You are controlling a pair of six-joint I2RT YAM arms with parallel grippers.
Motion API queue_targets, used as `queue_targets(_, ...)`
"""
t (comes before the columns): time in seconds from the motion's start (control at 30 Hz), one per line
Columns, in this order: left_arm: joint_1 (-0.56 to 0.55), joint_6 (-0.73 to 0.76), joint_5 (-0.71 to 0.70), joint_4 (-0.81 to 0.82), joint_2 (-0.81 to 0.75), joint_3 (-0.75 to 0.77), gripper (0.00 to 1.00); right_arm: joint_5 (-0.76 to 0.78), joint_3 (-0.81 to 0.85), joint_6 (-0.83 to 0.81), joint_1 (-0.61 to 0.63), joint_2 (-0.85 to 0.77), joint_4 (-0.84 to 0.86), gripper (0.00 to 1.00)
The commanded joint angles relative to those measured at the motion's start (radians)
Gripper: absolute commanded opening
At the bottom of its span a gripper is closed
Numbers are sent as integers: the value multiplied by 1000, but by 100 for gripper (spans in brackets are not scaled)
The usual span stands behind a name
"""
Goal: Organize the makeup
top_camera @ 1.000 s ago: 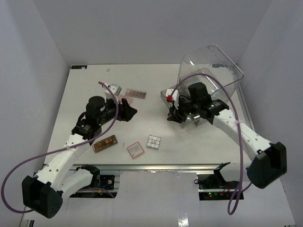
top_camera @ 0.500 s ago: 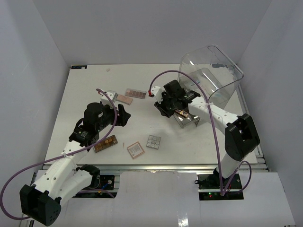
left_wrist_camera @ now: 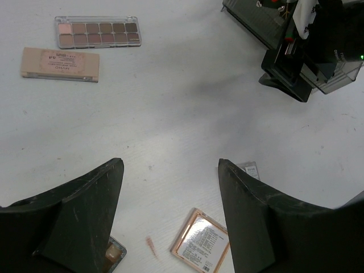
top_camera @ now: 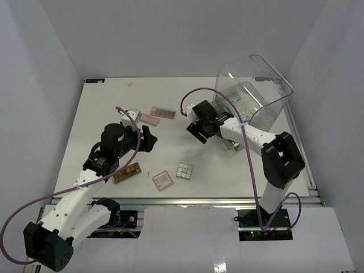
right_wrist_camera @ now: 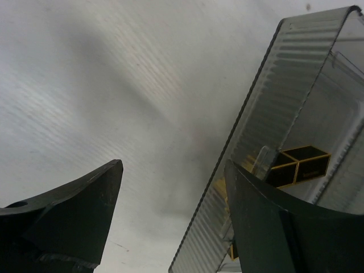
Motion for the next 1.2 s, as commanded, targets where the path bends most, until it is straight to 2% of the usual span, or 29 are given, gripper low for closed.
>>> queue_targets(0.0, 4, 8, 18, 2, -12, 0, 79, 197, -24, -23, -49, -27, 59, 82)
queue_targets(0.2, 3, -1, 56, 18, 9, 1, 80, 216, -18, -34, -98, -20, 62, 84)
queue_targets(0.43, 4, -111, 248, 122, 83, -4, 81, 177, -23, -47, -110, -63, 59, 86)
queue_targets(0.5, 3, -170, 329, 182, 120, -14, 81, 46, -18, -73, -111, -105, 1, 87)
queue_targets(0.57, 4, -282, 397, 325, 181, -52, 81, -255, -18, -145, -110, -201, -70, 87)
queue_targets(0.63, 3, -369, 470, 436, 234, -74, 80, -428, -50, -226, -115, -287, -115, 88)
queue_targets(0.73, -20, -508, 501, 608, 376, -65, 78, -671, -125, -320, -151, -487, -152, 90)
queue_targets(0.8, -49, -542, 480, 667, 476, -34, 78, -796, -200, -384, -186, -614, -152, 90)
queue_targets(0.97, -170, -618, 431, 774, 721, 133, 75, -1031, -432, -494, -315, -919, -86, 88)
queue_targets(1.1, -213, -746, 425, 936, 932, 231, 73, -1154, -579, -449, -428, -1102, 50, 88)
queue_targets(1.17, -226, -796, 406, 970, 1046, 287, 73, -1188, -608, -416, -474, -1132, 87, 88)
